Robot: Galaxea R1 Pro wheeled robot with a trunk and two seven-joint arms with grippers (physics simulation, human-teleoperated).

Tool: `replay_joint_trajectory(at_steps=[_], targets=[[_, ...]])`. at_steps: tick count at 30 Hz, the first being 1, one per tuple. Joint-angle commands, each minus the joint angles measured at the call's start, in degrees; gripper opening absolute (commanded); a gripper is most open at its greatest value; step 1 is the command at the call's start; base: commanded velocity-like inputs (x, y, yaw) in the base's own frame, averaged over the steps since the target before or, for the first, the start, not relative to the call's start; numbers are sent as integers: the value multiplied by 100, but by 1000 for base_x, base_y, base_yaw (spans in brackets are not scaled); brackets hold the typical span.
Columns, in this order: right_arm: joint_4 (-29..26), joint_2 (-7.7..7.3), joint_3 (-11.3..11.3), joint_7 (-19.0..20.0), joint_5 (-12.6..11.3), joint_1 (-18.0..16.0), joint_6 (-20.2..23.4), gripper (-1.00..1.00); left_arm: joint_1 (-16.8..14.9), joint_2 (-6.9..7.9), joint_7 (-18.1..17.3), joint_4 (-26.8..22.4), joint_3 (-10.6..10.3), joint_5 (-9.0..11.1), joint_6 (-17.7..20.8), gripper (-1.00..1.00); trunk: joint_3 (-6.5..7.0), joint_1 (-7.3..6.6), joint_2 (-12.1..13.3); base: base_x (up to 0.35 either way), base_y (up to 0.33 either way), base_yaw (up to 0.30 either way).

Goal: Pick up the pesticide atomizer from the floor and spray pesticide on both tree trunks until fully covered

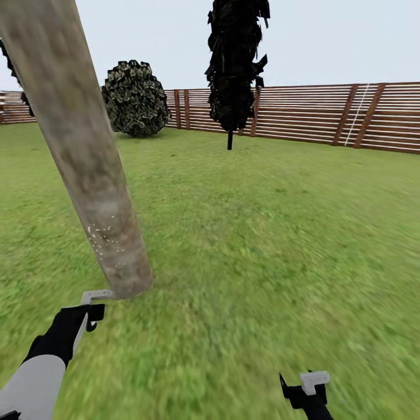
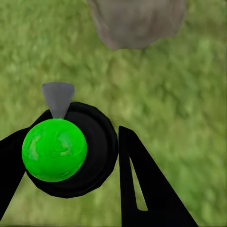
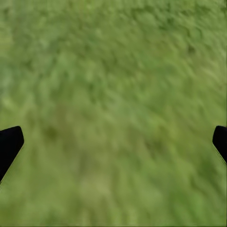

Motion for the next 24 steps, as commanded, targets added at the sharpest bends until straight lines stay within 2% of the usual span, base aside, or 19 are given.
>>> replay_joint_trajectory(at_steps=[1, 5, 16, 24], targets=[[0, 0, 0, 2, 0, 2, 0, 100, -1, -4, 28, 4, 1, 3, 0, -100, 0, 0, 0, 280, -157, 276], [0, 0, 0, 1, 0, 1, 0, 100, -1, -60, 40, 5, 2, 11, 0, -100, 0, 0, 0, 268, -165, 187], [4, 0, 0, -6, 0, 0, 0, 100, 1, -121, 41, -3, 10, 4, 6, -100, 0, 0, 0, 233, -181, 12], [2, 0, 0, -6, 0, 3, 0, 100, 1, -113, 41, -12, 27, 3, 6, -100, 0, 0, 0, 32, -266, 54]])
